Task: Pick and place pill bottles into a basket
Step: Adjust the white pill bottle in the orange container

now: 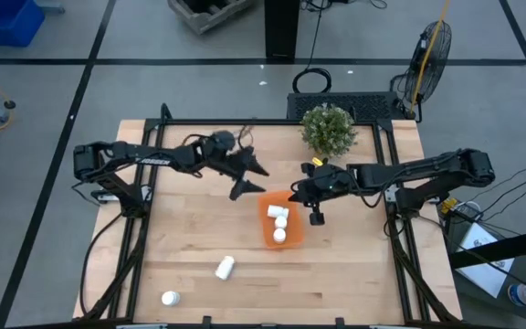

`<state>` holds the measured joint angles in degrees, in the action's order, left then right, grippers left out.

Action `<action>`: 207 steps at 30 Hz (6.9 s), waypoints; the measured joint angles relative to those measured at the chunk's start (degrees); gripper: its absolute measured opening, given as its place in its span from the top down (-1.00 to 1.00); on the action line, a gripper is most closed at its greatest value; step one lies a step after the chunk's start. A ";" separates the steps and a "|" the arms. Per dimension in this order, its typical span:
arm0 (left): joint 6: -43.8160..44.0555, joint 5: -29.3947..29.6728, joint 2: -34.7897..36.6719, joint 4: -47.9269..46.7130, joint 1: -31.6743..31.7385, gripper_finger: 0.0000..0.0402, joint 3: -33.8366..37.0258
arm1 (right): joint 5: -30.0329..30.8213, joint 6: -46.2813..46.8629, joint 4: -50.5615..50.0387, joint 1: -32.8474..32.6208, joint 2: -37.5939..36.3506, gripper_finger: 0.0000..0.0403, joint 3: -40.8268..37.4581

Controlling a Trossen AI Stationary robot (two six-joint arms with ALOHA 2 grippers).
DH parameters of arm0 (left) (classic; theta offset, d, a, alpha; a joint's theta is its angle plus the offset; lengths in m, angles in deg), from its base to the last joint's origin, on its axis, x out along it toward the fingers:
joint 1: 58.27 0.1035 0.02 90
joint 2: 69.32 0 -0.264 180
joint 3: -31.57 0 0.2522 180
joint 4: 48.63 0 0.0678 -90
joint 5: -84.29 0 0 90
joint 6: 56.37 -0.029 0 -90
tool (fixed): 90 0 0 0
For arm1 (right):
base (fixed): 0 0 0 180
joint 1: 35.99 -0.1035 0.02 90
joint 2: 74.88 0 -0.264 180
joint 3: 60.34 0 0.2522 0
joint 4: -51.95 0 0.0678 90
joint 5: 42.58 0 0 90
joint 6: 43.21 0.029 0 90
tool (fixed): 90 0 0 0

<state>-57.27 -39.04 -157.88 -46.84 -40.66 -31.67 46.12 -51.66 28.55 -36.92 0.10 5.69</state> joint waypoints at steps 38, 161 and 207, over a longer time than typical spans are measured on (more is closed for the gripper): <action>-24.76 35.94 -21.62 -65.89 -17.86 0.99 -47.87 | 23.74 4.57 3.33 3.43 -22.84 1.00 -14.42; -23.38 30.84 -37.27 -71.58 -17.79 0.11 -56.25 | 21.94 4.78 4.53 3.41 -22.91 1.00 -15.15; -8.98 4.73 -19.07 26.37 -6.58 0.12 -19.70 | 17.64 1.50 41.25 3.45 -39.95 1.00 -33.85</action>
<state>-66.25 -34.31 -176.95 -20.47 -47.24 -51.37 63.76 -50.16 69.80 -33.47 -39.85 -28.16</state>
